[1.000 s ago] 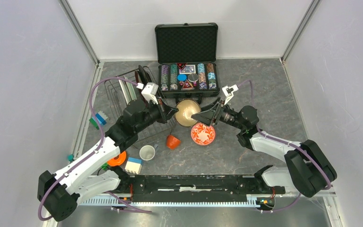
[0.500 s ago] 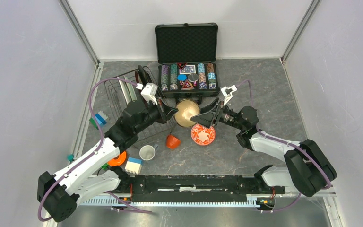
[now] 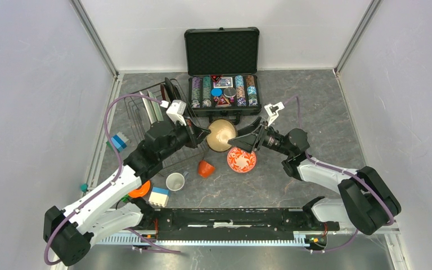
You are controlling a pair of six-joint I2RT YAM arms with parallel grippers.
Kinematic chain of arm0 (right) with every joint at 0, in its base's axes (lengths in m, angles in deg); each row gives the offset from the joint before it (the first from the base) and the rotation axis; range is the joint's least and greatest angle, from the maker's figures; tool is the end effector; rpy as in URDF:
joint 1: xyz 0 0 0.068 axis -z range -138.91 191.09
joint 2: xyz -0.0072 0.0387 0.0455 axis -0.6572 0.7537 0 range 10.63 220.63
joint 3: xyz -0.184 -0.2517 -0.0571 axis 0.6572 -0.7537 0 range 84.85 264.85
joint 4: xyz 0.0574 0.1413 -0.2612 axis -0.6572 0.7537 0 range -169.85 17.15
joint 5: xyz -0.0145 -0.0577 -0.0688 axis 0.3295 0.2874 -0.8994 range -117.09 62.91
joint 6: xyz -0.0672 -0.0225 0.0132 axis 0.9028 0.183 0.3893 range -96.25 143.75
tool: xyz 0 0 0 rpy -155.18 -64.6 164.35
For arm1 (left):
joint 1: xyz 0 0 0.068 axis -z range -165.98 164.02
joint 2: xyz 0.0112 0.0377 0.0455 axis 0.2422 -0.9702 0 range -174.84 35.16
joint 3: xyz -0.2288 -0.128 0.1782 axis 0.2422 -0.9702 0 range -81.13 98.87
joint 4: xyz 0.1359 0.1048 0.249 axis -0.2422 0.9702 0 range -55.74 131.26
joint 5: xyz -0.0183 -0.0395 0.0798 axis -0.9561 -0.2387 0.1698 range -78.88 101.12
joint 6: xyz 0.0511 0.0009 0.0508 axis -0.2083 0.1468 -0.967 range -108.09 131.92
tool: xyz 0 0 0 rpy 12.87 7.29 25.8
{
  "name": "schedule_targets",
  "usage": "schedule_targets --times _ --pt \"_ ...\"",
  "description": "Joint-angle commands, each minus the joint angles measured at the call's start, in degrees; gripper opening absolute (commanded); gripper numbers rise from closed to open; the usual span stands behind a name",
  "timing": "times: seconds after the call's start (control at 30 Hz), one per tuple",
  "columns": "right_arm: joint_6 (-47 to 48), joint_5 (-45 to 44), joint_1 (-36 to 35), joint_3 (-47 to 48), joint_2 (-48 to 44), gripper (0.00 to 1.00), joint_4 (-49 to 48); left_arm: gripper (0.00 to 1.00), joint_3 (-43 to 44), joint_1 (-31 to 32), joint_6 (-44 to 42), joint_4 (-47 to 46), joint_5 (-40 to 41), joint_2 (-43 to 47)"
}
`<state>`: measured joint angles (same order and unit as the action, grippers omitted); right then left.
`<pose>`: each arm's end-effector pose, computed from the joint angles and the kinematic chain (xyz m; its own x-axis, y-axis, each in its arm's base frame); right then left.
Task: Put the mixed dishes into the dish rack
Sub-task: Pick up the bowl from the center of the board.
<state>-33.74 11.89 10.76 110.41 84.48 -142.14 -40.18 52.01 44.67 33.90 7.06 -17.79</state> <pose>0.2291 0.1774 0.2645 -0.6631 0.3716 -0.6497 -0.6701 0.0920 0.7366 0.2013 -0.1627 0.3323 -0.4956 -0.2977 -0.8159 0.4762 0.6925 -0.5419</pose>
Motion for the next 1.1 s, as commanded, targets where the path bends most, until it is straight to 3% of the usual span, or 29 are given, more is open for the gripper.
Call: schedule_targets --times 0.0,0.17,0.5,0.83,1.07 --pt "-5.76 0.07 -0.08 -1.18 0.34 0.96 -11.47 0.02 0.15 -0.03 -0.99 -5.35 1.15 2.04" --pt "-7.43 0.48 -0.08 -1.39 1.64 0.87 -14.09 0.02 0.10 0.01 -0.70 -6.16 0.36 1.72" --pt "-0.89 -1.57 -0.13 -0.34 -0.93 0.66 -3.78 0.02 -0.13 0.02 -0.22 -8.40 -1.65 1.36" --pt "0.19 -1.87 -0.13 -0.23 -1.58 0.58 -2.38 0.02 -0.85 0.06 -0.51 -9.57 -2.45 0.83" --pt "2.42 -3.53 -0.39 0.25 -2.43 0.51 1.15 0.11 -0.68 -0.02 -1.82 -5.24 0.66 2.51"
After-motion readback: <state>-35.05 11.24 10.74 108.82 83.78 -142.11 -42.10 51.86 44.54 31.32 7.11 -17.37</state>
